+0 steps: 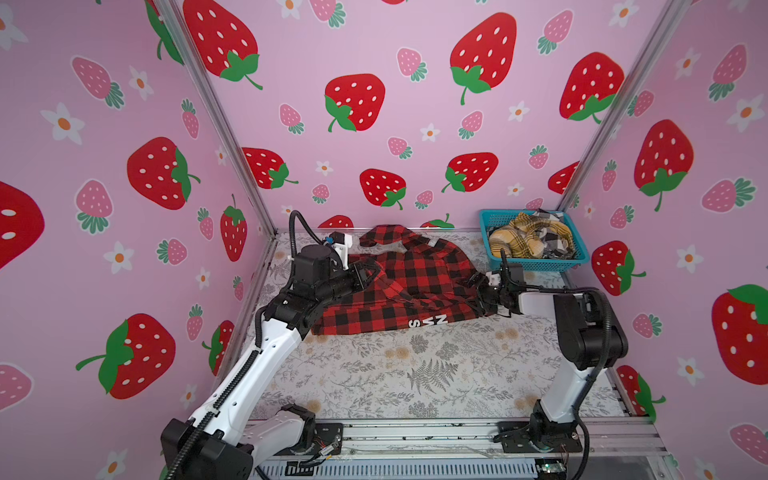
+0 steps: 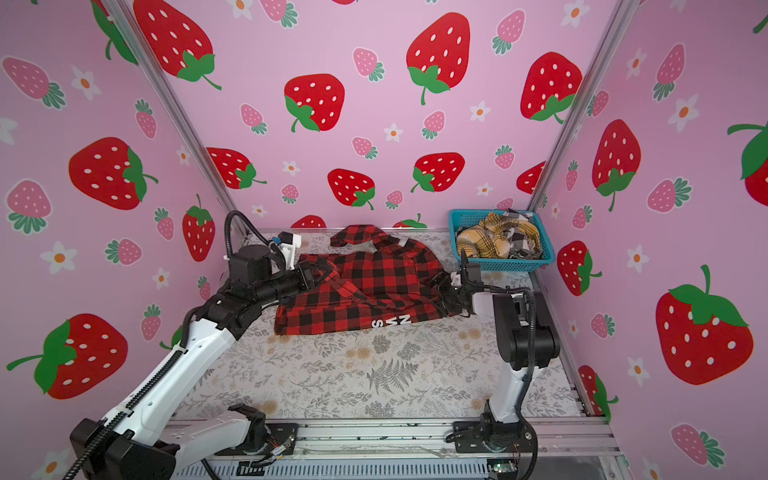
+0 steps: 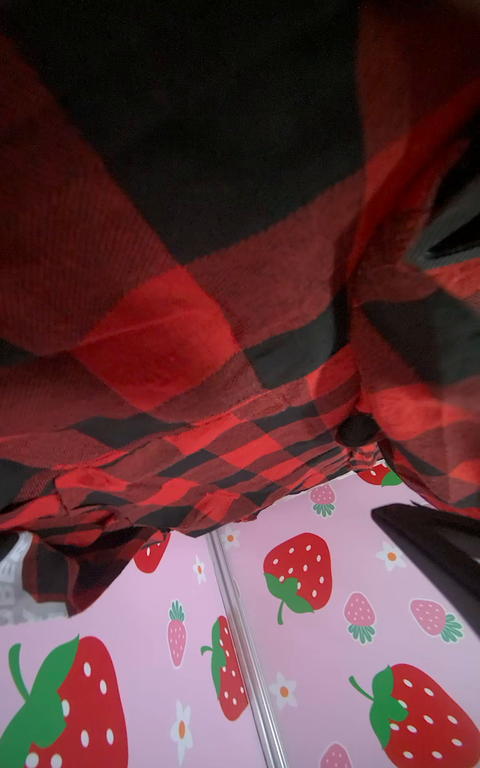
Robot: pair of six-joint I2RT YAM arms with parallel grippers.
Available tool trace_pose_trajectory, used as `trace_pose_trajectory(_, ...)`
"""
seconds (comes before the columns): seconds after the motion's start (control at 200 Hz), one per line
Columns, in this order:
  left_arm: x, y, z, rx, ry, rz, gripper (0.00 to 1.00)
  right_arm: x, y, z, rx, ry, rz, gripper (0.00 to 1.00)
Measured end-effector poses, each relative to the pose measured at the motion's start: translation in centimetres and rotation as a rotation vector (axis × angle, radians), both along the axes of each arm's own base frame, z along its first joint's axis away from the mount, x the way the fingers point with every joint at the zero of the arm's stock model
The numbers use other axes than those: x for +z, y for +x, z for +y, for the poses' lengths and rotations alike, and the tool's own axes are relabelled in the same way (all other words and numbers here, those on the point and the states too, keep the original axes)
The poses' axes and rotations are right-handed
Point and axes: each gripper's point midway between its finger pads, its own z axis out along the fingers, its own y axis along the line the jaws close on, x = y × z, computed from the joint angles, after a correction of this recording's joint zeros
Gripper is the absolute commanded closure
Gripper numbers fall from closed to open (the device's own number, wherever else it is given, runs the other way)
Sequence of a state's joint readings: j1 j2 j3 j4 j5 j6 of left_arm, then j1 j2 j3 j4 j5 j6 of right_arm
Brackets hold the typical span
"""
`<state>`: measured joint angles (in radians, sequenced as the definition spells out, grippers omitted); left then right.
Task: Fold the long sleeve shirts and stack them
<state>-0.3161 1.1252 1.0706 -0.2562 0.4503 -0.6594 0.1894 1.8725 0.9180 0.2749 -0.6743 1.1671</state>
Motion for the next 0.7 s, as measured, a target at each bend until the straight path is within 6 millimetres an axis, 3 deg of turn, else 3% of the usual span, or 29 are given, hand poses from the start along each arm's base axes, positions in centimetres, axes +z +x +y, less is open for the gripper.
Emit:
trace_pose_trajectory(0.155, -0.9, 0.3, 1.7, 0.055, 0.011, 0.015, 1.00, 0.3, -0.1, 0.0, 0.028, 0.000, -0.027, 0.15)
trace_pose_trajectory(0.35, -2.0, 0.0, 3.8, 0.122, 0.003, 0.033, 1.00, -0.5, -0.9, -0.3, 0.045, -0.053, 0.011, 0.49)
trace_pose_trajectory(0.7, -3.6, 0.0, 4.4, 0.134, 0.012, 0.065, 1.00, -1.7, -1.7, -0.6, 0.042, -0.070, 0.076, 0.97)
